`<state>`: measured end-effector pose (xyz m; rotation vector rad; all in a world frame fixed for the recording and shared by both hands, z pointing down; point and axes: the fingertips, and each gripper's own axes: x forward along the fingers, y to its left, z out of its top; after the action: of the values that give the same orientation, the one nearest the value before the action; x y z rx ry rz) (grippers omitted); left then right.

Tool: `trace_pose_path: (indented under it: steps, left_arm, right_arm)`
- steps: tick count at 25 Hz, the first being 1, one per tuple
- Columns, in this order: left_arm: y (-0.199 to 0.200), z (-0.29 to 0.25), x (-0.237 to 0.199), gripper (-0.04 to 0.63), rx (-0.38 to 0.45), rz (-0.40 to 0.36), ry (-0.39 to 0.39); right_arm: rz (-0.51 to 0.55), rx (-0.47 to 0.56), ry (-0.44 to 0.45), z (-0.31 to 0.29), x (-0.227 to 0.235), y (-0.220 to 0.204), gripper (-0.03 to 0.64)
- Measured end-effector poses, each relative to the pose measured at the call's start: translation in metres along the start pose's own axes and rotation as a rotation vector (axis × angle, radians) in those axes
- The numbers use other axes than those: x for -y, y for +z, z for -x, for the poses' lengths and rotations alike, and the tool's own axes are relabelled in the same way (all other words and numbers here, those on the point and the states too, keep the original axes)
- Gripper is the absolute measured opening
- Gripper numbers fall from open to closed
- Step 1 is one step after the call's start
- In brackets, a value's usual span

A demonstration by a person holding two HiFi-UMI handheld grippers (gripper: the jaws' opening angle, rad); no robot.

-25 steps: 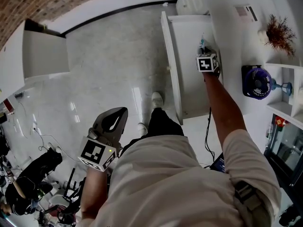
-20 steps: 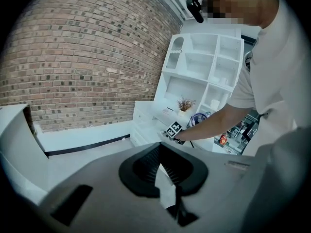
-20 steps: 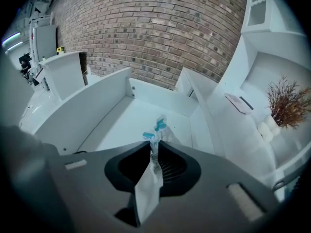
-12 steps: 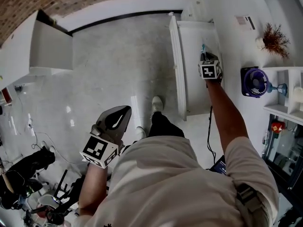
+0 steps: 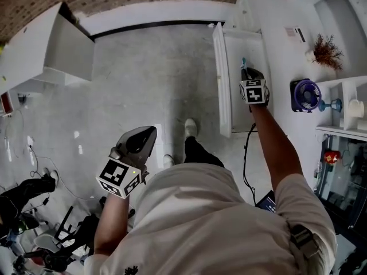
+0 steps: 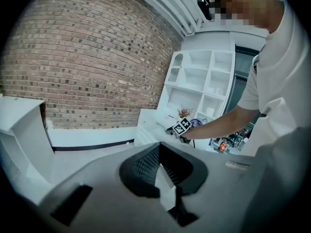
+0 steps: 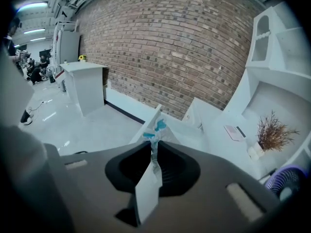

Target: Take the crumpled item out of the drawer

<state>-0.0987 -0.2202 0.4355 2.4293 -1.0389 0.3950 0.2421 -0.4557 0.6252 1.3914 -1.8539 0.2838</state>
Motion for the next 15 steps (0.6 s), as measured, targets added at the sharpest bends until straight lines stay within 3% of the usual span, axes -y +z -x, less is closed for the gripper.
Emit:
trace_pose_path:
  steps: [8,15]
  left_arm:
    - [-0.025,0.049,0.012,0.006,0.042,-0.011,-0.013]
    - [-0.053,0.094,0.024,0.006,0.055,-0.007,-0.013]
  right_arm:
    - [0.047,0.097,0.059,0.077,-0.064,0.032,0.055]
    - [0.084,0.152,0.141,0.146,-0.132,0.034,0.054]
